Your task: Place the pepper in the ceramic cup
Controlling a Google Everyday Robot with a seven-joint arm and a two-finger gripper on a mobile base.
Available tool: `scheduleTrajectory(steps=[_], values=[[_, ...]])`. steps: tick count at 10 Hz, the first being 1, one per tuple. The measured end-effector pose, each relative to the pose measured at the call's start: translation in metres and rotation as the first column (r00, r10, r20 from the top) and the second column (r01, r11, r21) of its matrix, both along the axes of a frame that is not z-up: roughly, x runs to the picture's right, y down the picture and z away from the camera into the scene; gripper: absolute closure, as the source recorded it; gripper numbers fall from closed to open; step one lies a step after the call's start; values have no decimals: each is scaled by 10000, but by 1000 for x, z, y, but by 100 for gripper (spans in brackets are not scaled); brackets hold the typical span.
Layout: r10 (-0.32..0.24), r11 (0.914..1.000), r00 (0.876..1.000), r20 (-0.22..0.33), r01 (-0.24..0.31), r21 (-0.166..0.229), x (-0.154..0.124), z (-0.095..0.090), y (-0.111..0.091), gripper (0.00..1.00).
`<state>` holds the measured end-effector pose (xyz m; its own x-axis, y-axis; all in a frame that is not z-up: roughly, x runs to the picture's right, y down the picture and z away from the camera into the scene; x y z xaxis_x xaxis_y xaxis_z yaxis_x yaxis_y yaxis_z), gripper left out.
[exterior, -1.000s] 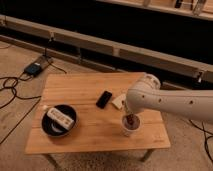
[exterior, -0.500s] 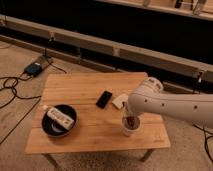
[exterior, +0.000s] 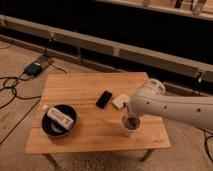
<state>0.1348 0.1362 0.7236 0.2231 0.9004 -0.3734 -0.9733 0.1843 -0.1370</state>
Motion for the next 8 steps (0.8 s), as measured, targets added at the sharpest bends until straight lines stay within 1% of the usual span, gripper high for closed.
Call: scheduleTrajectory(steps=[8], values=[[89, 10000, 10000, 20, -89, 13, -1, 1, 0, 20]])
